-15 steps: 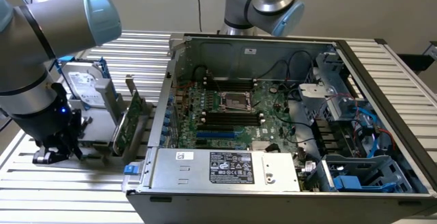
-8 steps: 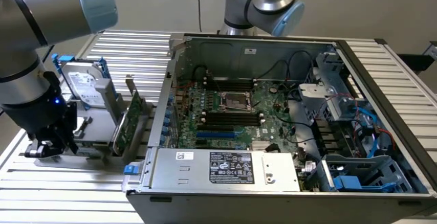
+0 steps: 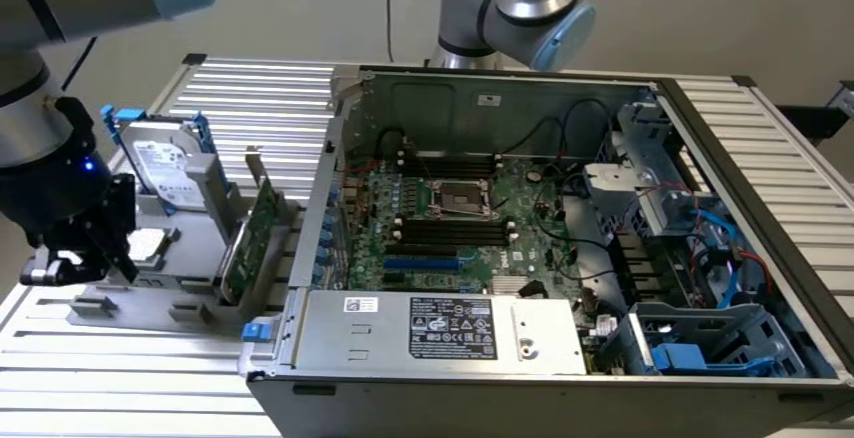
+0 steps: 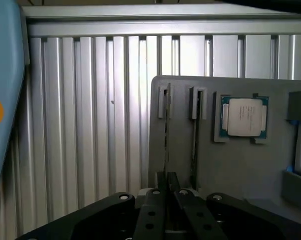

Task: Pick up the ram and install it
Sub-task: 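Pick up the ram and move it above insertion slot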

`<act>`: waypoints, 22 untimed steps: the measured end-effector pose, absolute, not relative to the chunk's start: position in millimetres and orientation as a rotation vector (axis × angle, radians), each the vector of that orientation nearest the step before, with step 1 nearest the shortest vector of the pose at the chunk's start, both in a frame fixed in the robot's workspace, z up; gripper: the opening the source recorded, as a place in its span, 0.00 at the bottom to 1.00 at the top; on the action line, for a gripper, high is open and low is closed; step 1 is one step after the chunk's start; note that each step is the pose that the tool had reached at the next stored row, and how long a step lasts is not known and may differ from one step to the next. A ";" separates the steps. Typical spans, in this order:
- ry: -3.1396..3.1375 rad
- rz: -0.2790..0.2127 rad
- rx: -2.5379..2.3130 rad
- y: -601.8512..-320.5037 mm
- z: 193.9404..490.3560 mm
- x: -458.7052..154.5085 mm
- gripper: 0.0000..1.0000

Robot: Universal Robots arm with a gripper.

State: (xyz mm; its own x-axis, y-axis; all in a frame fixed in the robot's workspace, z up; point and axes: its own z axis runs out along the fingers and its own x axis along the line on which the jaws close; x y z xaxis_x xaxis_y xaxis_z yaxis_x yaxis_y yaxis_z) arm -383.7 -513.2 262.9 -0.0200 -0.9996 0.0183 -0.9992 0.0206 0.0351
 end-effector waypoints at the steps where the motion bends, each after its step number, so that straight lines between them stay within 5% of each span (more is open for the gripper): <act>1: -2.216 -0.020 2.172 -513.2 267.8 -382.7 0.13; 22: -2.204 -0.040 2.169 -511.7 349.4 -312.4 0.13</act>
